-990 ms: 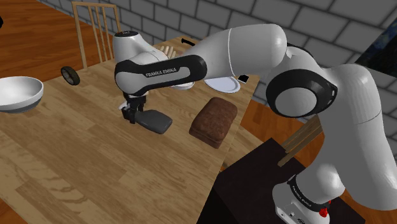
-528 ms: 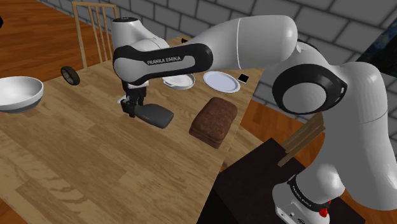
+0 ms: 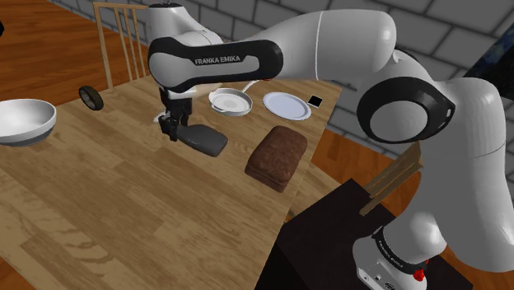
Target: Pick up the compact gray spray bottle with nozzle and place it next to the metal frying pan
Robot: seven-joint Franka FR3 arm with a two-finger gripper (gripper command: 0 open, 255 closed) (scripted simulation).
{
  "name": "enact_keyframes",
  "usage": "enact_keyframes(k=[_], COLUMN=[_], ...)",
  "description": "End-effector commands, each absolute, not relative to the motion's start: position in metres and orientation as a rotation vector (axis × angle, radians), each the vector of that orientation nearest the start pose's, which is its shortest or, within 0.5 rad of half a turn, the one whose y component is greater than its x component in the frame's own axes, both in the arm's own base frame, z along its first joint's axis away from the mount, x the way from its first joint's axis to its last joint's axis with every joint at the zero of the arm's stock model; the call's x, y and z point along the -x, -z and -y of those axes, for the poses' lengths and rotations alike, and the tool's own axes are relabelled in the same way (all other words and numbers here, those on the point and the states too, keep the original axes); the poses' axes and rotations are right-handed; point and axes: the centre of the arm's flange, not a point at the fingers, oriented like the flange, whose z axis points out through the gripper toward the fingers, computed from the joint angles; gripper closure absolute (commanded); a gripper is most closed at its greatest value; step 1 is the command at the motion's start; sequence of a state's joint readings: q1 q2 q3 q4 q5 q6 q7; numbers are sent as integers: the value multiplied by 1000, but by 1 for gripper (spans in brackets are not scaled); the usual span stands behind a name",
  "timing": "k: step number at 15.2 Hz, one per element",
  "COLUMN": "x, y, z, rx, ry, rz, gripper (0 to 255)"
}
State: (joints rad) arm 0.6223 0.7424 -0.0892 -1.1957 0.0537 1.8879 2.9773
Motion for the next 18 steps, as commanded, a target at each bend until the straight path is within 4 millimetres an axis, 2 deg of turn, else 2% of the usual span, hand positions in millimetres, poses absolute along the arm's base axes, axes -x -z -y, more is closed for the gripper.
enact_keyframes(k=[1, 16, 17, 18], x=[-643, -744, -749, -749], y=[-340, -341, -341, -336], z=[-376, -205, -196, -196], rx=[1095, 1095, 1095, 1095], ry=[30, 30, 30, 30], rz=[-2992, -2992, -2992, -2992], gripper=[255, 255, 255, 255])
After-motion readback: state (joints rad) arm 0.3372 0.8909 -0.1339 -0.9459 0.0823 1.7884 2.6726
